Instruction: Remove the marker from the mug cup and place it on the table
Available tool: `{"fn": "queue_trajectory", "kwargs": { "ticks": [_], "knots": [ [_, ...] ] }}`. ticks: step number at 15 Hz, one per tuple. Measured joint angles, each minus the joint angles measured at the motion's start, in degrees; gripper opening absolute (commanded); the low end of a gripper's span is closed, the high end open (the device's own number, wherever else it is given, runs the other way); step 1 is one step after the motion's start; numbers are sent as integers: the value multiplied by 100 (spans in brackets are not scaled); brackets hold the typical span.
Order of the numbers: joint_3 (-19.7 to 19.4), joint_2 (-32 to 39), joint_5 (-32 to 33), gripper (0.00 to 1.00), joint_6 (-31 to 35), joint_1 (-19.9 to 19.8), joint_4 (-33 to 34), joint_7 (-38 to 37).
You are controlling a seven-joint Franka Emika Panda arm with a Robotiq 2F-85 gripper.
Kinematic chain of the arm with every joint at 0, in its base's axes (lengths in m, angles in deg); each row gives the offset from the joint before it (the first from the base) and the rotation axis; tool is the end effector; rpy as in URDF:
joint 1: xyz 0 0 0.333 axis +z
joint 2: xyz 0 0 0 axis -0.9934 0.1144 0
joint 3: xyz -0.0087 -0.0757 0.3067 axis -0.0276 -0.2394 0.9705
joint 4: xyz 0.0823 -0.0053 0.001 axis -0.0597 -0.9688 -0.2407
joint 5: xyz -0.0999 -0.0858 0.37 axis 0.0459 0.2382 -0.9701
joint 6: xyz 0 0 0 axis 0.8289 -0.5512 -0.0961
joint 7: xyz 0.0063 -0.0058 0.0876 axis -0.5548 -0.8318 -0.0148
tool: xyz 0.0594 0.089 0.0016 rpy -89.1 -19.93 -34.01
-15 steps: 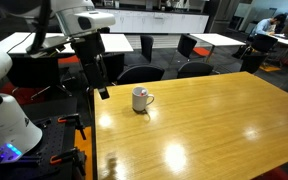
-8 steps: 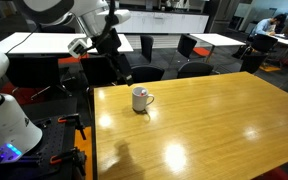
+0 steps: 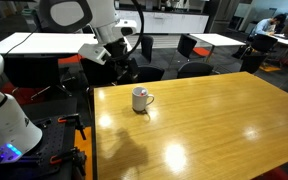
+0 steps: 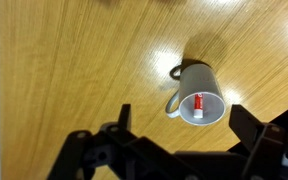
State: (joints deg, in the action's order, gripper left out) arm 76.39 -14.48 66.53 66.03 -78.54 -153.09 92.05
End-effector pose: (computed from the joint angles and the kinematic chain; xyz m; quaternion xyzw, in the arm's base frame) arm 0.4061 -0.0399 0.4333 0.9574 0.2304 0.1674 0.0488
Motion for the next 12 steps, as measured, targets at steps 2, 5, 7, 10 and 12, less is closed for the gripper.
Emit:
{"fn": "queue_trajectory", "kwargs": {
  "ticks": [2, 5, 7, 10, 12],
  "knots": [
    [-5, 161, -148, 100, 0, 117, 42, 275],
    [-21, 393, -282, 100, 28, 232, 124, 584],
    [-17, 573, -311, 100, 248, 248, 145, 604],
    [25, 907, -424, 100, 713, 248, 177, 574],
    [97, 1142, -487, 100, 935, 248, 240, 488]
  ]
}}
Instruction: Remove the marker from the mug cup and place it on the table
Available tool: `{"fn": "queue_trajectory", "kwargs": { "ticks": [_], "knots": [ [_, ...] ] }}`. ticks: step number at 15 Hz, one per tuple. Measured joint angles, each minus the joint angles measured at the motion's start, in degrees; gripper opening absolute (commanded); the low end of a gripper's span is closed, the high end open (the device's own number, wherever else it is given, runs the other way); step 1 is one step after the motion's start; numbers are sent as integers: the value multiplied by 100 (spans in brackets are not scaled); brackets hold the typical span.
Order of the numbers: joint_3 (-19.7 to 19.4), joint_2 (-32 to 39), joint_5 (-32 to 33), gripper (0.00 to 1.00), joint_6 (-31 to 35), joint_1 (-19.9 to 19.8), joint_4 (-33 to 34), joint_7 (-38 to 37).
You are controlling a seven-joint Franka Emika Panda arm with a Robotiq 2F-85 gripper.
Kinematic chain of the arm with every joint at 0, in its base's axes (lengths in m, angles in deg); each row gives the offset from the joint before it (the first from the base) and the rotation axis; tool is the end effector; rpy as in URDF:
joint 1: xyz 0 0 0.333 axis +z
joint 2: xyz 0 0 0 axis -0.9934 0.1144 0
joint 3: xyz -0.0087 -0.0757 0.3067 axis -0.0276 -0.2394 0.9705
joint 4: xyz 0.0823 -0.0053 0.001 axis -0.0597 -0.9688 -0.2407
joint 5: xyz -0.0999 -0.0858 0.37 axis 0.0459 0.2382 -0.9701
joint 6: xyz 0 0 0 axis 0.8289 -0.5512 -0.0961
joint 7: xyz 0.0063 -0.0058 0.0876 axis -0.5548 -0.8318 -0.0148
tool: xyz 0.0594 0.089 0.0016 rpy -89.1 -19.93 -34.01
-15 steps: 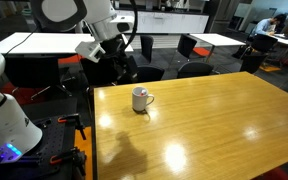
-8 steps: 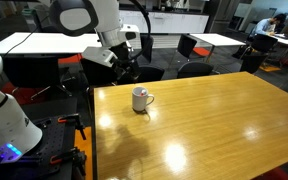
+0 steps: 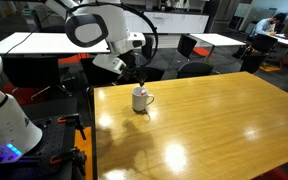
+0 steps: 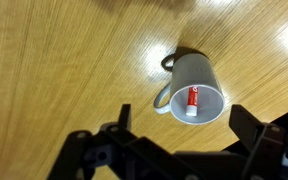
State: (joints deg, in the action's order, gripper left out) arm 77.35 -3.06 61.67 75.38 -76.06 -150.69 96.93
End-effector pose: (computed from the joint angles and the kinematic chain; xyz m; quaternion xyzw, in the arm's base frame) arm 0.4448 -0.0164 0.3891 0.9465 0.2690 0.1736 0.0401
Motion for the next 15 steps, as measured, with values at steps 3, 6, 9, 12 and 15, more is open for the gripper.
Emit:
{"fn": "queue_trajectory", "kwargs": {
  "ticks": [3, 6, 9, 12, 15],
  "knots": [
    [158, 296, -139, 100, 115, 13, 116, -117],
    [222, 445, -415, 100, -10, 165, 193, 35],
    [228, 455, -439, 100, -38, 217, 203, 42],
    [240, 455, -439, 100, -39, 207, 203, 42],
    [262, 515, -439, 100, 71, 187, 196, -10]
  ]
}}
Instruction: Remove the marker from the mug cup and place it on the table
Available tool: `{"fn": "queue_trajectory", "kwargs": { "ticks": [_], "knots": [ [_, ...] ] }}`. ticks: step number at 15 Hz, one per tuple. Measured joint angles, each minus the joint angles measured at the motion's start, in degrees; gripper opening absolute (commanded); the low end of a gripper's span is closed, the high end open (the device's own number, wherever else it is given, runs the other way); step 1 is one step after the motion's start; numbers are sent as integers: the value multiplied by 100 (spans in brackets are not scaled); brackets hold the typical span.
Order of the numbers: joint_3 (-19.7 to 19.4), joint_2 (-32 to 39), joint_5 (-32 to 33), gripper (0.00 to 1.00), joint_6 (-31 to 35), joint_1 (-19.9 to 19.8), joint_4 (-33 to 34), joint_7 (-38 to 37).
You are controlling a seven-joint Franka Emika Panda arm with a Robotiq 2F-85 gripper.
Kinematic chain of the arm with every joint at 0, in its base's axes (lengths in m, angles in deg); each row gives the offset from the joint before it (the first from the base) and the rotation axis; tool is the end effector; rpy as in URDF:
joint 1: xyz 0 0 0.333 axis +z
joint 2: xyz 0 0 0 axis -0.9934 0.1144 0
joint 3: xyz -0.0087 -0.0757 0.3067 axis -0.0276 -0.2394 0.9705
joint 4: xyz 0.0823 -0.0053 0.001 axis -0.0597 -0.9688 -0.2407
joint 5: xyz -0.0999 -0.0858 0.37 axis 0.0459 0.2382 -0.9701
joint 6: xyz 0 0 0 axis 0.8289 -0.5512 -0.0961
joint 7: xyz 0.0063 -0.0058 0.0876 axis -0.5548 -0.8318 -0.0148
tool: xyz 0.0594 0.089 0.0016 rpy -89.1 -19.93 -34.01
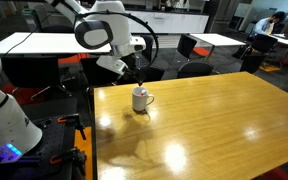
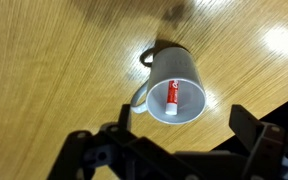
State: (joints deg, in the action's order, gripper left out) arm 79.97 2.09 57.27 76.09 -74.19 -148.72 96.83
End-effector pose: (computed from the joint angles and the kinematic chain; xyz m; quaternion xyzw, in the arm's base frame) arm 0.4594 0.0165 0.3665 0.9478 0.2764 0.1579 0.0178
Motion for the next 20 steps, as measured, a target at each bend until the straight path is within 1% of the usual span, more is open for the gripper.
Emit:
{"fn": "queue_trajectory", "kwargs": {
  "ticks": [3, 4, 5, 6, 7, 9, 10, 12, 13, 14, 18, 20],
  "knots": [
    [31, 199, 0, 100, 328, -8, -2, -55],
    [60, 282, 0, 92, 448, -20, -3, -120],
    [87, 366, 0, 78, 547, -27, -3, -156],
    [126, 448, 0, 72, 622, -36, -3, -222],
    [169, 525, 0, 69, 690, -48, -3, -262],
    [260, 664, 0, 65, 763, -55, 5, -356],
    [306, 722, 0, 68, 792, -58, 11, -373],
    [387, 819, 0, 68, 817, -60, 37, -436],
    [425, 862, 0, 67, 827, -65, 57, -458],
    [456, 903, -5, 68, 834, -72, 86, -463],
    [538, 1036, -144, 63, 837, -111, 233, -463],
    [578, 1111, -284, 56, 837, -144, 325, -456]
  ]
}}
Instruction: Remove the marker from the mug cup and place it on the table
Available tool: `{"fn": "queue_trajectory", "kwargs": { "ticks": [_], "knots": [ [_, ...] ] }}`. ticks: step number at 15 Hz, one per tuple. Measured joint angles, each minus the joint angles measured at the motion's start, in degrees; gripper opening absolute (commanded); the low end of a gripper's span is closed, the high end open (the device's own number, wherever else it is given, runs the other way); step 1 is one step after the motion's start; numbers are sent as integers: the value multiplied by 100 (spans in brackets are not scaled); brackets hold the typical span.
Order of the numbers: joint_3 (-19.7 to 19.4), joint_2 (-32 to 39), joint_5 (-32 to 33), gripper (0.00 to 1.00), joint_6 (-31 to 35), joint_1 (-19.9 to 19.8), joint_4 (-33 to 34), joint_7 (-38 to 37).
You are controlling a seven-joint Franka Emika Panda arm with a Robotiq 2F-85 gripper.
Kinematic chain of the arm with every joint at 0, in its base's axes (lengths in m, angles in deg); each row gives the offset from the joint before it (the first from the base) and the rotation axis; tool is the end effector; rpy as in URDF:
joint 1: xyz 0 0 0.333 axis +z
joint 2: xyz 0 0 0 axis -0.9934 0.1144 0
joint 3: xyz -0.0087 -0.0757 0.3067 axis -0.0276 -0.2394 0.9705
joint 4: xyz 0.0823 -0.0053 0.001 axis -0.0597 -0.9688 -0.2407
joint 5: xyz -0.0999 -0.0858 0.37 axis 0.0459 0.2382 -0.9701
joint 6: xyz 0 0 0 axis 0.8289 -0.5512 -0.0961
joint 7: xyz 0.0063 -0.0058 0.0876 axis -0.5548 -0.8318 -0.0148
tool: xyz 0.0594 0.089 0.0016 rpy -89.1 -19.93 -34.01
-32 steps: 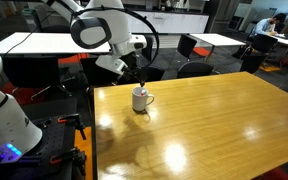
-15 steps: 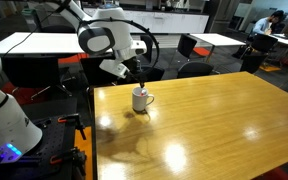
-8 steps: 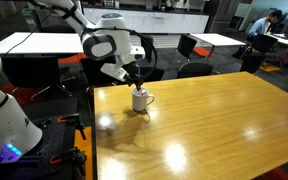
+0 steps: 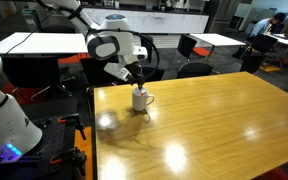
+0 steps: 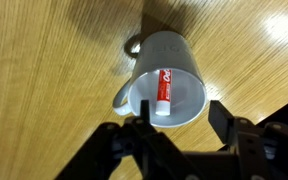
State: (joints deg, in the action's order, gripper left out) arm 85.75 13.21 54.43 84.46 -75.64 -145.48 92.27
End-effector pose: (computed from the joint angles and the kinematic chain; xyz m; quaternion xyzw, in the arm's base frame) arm 0.4871 0.0509 0.3162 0.9537 0.2523 0.1631 0.0100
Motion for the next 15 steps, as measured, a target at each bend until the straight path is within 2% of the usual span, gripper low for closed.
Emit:
{"fn": "queue_trajectory", "kwargs": {
  "ticks": [2, 3, 7, 13, 15],
  "knots": [
    [44, 87, -123, 55, 0, -36, 90, 3],
    [72, 137, -169, 58, 0, -61, 133, 3],
    [183, 353, -278, 60, 0, -151, 261, 7],
    [405, 675, -285, 55, 0, -375, 405, 7],
    [470, 778, -285, 51, -1, -453, 478, 7]
  ]
}}
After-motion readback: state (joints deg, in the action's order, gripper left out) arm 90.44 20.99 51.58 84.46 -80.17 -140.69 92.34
